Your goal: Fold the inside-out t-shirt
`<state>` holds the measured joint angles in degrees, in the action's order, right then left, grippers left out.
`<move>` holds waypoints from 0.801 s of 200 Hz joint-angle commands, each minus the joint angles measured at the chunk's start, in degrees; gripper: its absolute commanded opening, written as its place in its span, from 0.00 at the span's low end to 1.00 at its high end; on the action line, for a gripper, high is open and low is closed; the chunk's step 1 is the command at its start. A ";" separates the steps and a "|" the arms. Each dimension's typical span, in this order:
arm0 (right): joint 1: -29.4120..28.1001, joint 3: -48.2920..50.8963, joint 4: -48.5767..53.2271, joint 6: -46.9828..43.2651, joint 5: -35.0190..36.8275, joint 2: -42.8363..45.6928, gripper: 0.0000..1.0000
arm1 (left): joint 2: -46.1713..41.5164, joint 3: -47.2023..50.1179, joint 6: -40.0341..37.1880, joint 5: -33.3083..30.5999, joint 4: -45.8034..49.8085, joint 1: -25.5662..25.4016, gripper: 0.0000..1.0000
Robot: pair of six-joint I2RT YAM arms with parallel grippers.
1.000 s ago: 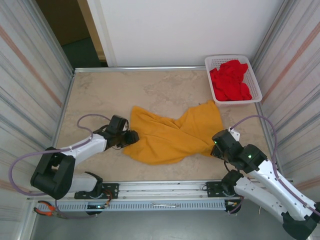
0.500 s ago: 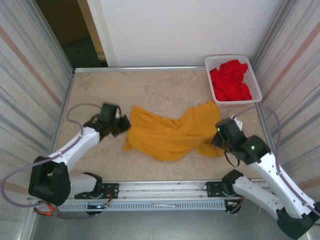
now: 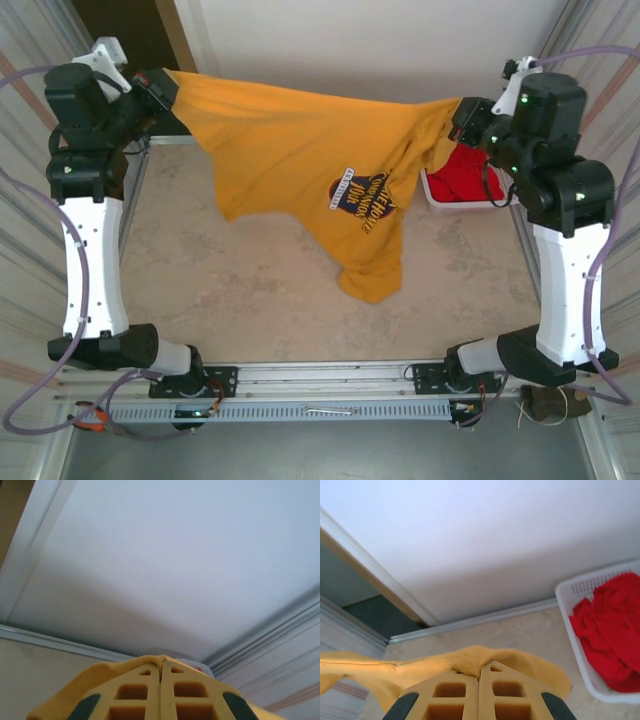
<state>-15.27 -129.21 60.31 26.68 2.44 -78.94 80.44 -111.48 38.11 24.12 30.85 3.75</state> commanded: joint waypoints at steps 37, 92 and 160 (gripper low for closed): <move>1.47 -1.57 1.59 -6.64 -3.85 5.44 0.00 | -5.93 2.74 7.91 3.77 -3.15 4.01 0.00; 1.26 11.97 -2.95 -1.06 -9.57 10.62 0.00 | -8.43 6.55 7.77 3.52 -3.88 1.89 0.00; -21.47 65.49 -25.17 13.10 1.32 15.40 0.00 | -18.99 54.04 -3.52 -2.06 -6.35 -1.59 0.00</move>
<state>-28.45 -73.41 44.69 32.58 -2.59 -61.19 62.74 -70.22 40.88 25.36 25.12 3.22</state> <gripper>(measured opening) 0.050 0.061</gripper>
